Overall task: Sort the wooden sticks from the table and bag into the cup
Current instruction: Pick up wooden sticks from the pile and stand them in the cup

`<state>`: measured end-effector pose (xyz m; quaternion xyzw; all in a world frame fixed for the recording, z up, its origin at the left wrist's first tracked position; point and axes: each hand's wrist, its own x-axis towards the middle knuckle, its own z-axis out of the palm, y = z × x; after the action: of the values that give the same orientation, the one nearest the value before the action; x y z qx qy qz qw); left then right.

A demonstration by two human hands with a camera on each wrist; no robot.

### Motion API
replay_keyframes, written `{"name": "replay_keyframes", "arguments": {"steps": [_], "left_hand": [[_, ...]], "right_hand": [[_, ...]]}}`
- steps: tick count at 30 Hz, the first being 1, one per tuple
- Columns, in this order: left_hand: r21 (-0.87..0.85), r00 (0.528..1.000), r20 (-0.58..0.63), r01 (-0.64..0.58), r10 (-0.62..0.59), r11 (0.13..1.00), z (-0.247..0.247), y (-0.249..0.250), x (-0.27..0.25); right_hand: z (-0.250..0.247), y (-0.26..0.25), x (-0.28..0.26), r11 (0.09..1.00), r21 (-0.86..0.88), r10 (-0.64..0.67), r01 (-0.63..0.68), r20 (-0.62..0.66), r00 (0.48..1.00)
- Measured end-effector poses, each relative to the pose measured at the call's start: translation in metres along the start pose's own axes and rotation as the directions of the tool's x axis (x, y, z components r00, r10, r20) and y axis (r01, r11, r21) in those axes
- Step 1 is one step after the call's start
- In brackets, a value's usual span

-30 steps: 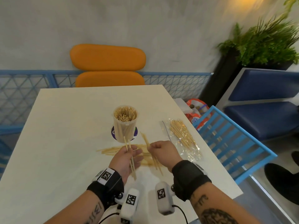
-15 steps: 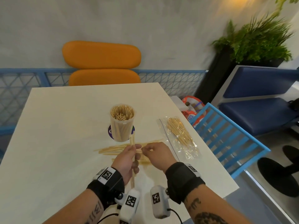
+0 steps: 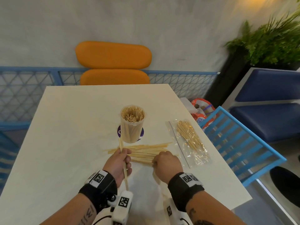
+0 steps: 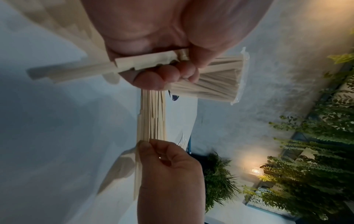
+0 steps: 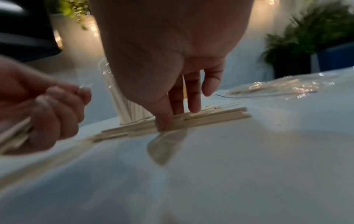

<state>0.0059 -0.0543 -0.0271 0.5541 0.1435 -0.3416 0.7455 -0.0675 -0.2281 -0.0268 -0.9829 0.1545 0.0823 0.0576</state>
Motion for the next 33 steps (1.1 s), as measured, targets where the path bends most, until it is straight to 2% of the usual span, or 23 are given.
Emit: {"name": "replay_keyframes", "arguments": {"steps": [5,8,11,14,17,20,25,27,30,31,33], "left_hand": [[0.061,0.999,0.015,-0.040,0.039,0.997,0.004,0.000,-0.001],[0.038,0.999,0.040,-0.035,0.033,0.999,0.013,0.001,-0.006],[0.029,0.997,0.066,-0.031,0.029,0.999,0.026,0.001,-0.008],[0.027,0.994,0.103,-0.039,0.036,0.999,0.043,0.002,-0.010],[-0.062,0.986,0.166,-0.009,0.020,0.998,0.059,0.003,-0.014],[-0.090,0.978,0.205,-0.006,0.024,0.996,0.068,0.003,-0.016],[0.001,0.974,0.221,-0.051,0.049,0.999,0.066,0.007,-0.015],[0.115,0.980,0.187,-0.082,0.060,0.990,0.063,0.007,-0.015],[0.260,0.979,0.186,-0.133,0.086,0.956,0.059,0.004,-0.019],[0.273,0.974,0.208,-0.142,0.086,0.952,0.058,0.003,-0.020],[0.286,0.962,0.261,-0.158,0.082,0.945,0.059,0.004,-0.024]], "right_hand": [[-0.016,0.007,0.001,0.963,0.226,0.129,-0.148,0.094,0.987],[-0.024,0.012,-0.002,0.908,0.375,0.167,-0.187,0.086,0.982],[-0.035,0.012,-0.009,0.801,0.564,0.189,-0.202,0.081,0.979],[-0.041,0.004,-0.014,0.627,0.747,0.204,-0.224,0.120,0.972],[-0.040,-0.008,-0.016,0.529,0.818,0.185,-0.226,0.148,0.971],[-0.041,-0.014,-0.015,0.522,0.824,0.192,-0.219,0.137,0.972],[-0.046,-0.005,-0.014,0.568,0.812,0.134,-0.132,0.067,0.989],[-0.055,-0.003,-0.011,0.596,0.798,0.162,-0.085,-0.016,0.987],[-0.077,-0.007,-0.005,0.664,0.747,0.227,0.011,-0.216,0.950],[-0.083,-0.009,-0.002,0.669,0.741,0.210,0.053,-0.257,0.943],[-0.088,-0.017,0.005,0.678,0.729,0.147,0.093,-0.258,0.955]]}}
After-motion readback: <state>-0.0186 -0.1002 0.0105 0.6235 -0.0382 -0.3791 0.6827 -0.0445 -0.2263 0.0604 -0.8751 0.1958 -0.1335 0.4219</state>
